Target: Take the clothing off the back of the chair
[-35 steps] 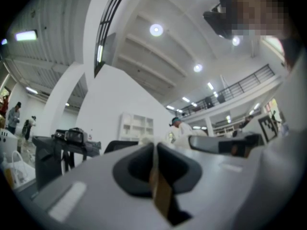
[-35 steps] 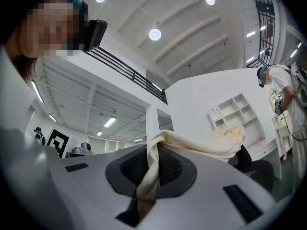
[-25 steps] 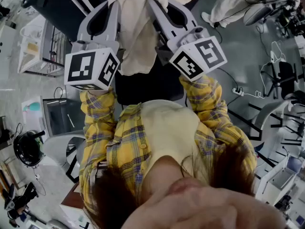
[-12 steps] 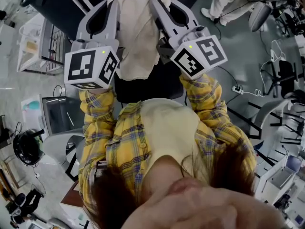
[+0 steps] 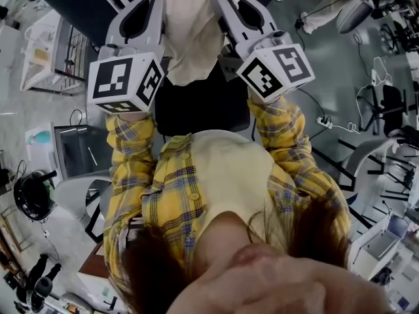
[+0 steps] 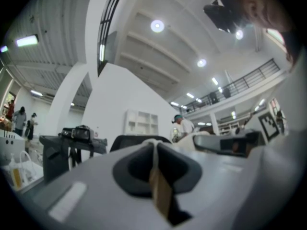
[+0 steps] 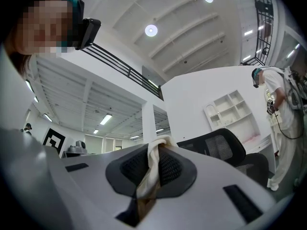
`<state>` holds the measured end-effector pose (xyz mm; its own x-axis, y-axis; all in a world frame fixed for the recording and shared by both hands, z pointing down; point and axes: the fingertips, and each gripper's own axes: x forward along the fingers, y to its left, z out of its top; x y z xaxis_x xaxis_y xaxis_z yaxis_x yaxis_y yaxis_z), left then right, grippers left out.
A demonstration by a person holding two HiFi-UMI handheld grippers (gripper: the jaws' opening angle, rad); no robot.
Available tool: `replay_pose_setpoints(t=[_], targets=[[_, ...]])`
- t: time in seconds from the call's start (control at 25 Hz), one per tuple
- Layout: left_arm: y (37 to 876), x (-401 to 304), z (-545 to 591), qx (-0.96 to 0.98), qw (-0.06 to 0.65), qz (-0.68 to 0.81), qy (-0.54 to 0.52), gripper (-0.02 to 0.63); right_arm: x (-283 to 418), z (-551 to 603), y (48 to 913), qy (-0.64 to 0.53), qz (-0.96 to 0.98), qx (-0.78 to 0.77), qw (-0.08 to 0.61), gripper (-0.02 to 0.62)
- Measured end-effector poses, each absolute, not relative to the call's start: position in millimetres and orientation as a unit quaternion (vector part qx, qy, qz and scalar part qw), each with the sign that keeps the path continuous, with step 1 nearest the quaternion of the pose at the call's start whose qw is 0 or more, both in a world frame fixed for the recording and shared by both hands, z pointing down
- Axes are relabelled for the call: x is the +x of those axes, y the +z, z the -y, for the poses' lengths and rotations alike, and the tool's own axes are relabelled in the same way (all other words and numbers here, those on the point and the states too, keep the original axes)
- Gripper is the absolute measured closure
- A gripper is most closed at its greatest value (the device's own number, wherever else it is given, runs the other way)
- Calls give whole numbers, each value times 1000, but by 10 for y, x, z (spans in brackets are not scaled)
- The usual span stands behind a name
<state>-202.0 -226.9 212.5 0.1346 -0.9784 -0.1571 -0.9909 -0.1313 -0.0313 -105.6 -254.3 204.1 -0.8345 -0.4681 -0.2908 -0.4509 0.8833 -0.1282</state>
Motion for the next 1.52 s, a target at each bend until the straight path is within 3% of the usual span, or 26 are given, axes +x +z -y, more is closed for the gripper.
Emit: replay_pose_setpoints(t=[1.52], targets=[[2575,-2044,2319,-747,13,-664,40,584,-975,2665,2507,-80,-953,-260,132,565]])
